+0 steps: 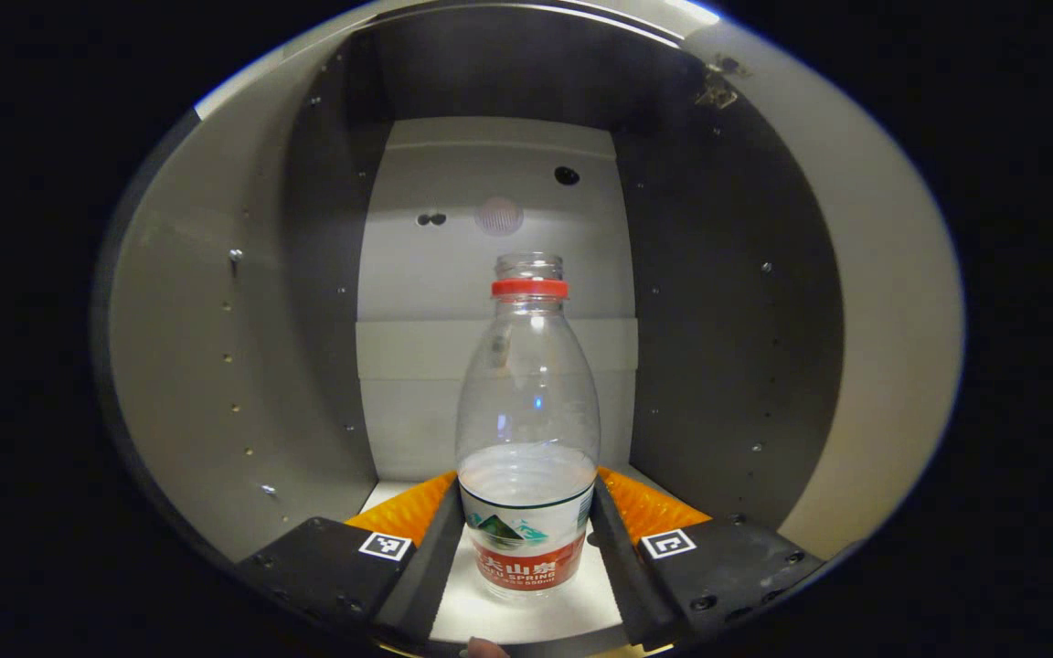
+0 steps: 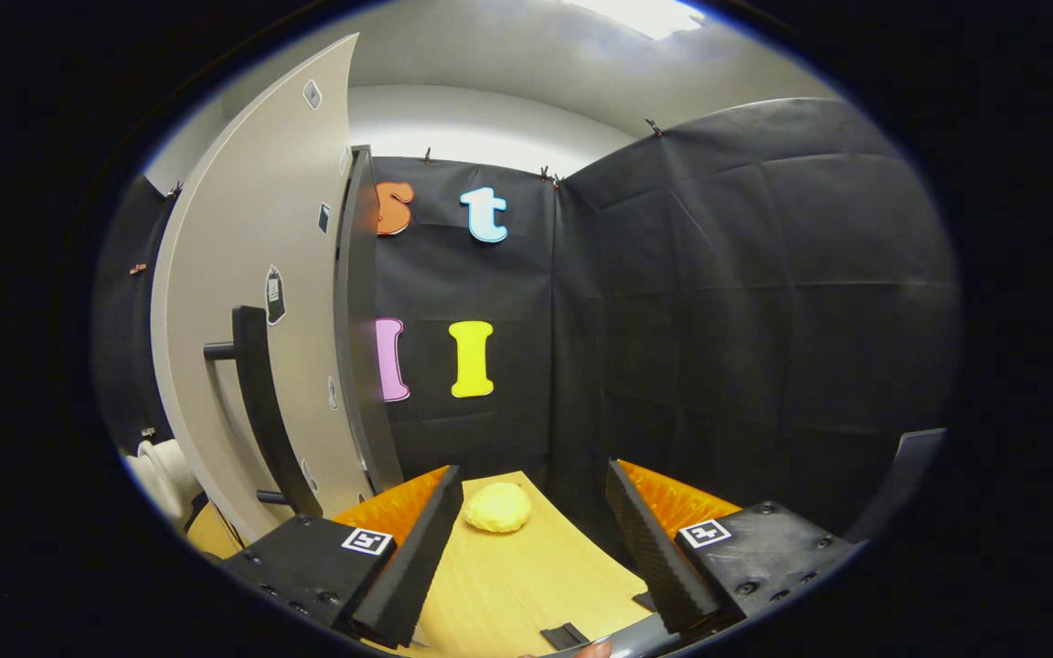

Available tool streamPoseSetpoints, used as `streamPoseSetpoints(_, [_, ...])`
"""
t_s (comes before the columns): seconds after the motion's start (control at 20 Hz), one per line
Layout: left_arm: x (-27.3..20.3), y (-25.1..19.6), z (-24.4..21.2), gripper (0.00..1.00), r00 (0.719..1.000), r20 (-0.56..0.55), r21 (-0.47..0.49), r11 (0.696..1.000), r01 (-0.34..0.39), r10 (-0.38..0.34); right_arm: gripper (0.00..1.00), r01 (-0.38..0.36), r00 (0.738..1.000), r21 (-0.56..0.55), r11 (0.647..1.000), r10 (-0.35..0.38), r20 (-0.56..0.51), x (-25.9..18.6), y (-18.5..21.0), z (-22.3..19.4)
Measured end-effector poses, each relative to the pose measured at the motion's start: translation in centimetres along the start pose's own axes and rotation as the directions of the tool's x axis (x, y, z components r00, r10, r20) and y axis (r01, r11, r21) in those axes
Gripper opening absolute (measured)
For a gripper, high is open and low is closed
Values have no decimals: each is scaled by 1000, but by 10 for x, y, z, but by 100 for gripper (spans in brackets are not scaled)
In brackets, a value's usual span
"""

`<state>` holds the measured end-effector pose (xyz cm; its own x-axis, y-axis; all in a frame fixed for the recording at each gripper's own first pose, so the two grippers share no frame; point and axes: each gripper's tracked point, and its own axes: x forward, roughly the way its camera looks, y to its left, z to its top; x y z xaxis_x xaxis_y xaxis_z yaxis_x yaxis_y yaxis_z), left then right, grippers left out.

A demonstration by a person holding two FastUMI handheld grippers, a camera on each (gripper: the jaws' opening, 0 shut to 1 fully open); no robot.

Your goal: Open the cabinet door with the right hand, grasp the bottle in the cabinet with the left hand and place it on the coaster, then close the cabinet door with the right hand.

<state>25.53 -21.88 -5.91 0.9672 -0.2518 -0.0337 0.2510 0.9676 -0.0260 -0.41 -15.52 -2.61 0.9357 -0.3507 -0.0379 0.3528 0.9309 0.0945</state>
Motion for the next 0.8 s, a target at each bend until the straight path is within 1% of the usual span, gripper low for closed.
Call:
streamPoseSetpoints(0.2, [-56,10,20,76,999,38,-5,1000,8,-8,98,-32,999,6,999,32,17,-5,8,6])
streamPoseSetpoints(0.4, [-118,26,26,76,998,60,3,1000,4,-4,98,-67,998,19,998,67,16,-7,15,9])
streamPoseSetpoints(0.6, [-172,43,11,76,998,63,9,1000,-7,6,98,-65,998,-11,998,66,23,-4,13,10])
streamPoseSetpoints(0.8, [-217,68,-17,76,997,63,22,999,-44,43,98,-73,997,-10,997,73,40,-1,17,14])
